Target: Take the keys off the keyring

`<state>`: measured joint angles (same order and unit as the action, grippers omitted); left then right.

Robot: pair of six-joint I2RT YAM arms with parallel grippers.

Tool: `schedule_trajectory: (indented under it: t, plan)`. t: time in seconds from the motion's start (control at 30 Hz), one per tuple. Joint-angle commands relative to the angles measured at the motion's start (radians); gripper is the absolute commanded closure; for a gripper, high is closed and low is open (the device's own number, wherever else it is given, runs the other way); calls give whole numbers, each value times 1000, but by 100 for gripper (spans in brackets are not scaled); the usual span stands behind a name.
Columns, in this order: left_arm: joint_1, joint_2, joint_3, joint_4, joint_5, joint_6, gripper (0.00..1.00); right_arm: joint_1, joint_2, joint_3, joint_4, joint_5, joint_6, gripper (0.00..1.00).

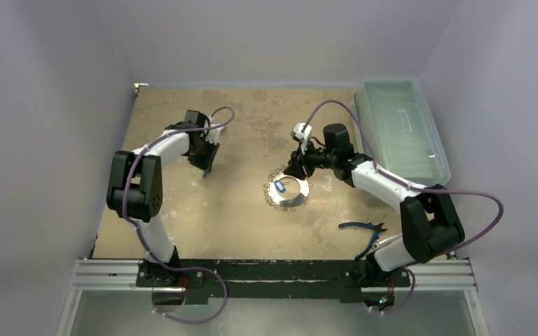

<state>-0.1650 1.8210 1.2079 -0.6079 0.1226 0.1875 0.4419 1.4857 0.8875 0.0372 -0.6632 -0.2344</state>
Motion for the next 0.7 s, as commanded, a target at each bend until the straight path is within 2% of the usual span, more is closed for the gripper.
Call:
schedule_trajectory:
  t: [0.0,0.3,0.43,0.57,0.6,0.67]
  plan:
    - [7,4,8,8,12,1,72,-5,1,-11,8,10,-5,53]
    - [9,-28,85,-54,29,27,51,-14,-32,-3,6,1,-3,45]
    - [8,-46,140,-99,54,52,39,-22,-54,8,-4,2,-3,39]
    - [10,-57,218,-148,88,73,26,-35,-95,30,-19,7,0,28]
    - [11,-58,250,-162,95,80,18,-40,-106,37,-23,12,3,24]
    - [22,-62,309,-189,135,85,15,-52,-130,49,-23,23,17,16]
